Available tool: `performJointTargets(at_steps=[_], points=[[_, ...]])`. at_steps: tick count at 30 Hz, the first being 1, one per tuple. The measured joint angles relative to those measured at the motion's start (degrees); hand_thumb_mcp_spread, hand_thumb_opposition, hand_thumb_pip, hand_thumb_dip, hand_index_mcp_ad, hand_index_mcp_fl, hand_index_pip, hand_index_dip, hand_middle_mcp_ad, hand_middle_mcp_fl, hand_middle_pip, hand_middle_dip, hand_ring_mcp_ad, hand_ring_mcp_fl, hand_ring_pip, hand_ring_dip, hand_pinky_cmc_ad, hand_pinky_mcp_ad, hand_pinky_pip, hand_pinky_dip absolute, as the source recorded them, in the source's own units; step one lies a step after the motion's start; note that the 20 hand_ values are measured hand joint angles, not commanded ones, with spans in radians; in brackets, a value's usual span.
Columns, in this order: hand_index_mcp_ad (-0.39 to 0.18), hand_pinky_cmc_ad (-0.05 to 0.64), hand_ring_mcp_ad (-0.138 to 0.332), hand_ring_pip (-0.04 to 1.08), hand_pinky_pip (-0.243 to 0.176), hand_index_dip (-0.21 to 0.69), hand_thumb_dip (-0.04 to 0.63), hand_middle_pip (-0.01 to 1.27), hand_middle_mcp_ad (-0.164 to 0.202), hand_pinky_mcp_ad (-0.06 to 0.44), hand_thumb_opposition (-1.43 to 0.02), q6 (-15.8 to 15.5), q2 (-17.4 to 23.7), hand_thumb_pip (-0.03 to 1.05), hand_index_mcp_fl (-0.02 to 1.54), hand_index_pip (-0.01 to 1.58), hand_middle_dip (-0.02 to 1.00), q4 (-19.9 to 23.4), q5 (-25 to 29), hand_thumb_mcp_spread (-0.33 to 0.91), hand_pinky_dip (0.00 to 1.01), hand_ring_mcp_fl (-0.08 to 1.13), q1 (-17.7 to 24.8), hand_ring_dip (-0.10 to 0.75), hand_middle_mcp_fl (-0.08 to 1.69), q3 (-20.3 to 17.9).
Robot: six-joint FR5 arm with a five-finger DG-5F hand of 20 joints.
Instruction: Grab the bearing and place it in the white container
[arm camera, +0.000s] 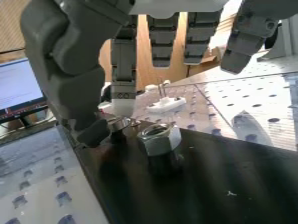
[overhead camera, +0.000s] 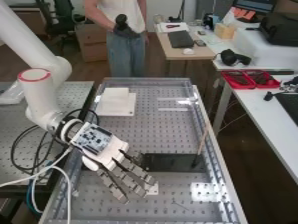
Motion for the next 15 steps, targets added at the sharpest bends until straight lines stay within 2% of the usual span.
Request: performJointTargets(at_steps=[15], points=[[-0.112,0.360,0.126,0.10,-0.058,0.297,0.298,0.13,0.068,0.288,-0.82,-0.87,-0.08,0.56,0.07,1.46,0.20,-0.15,-0.41,0.47,0.18,0.01,-0.27,0.087,0.02,0.27]])
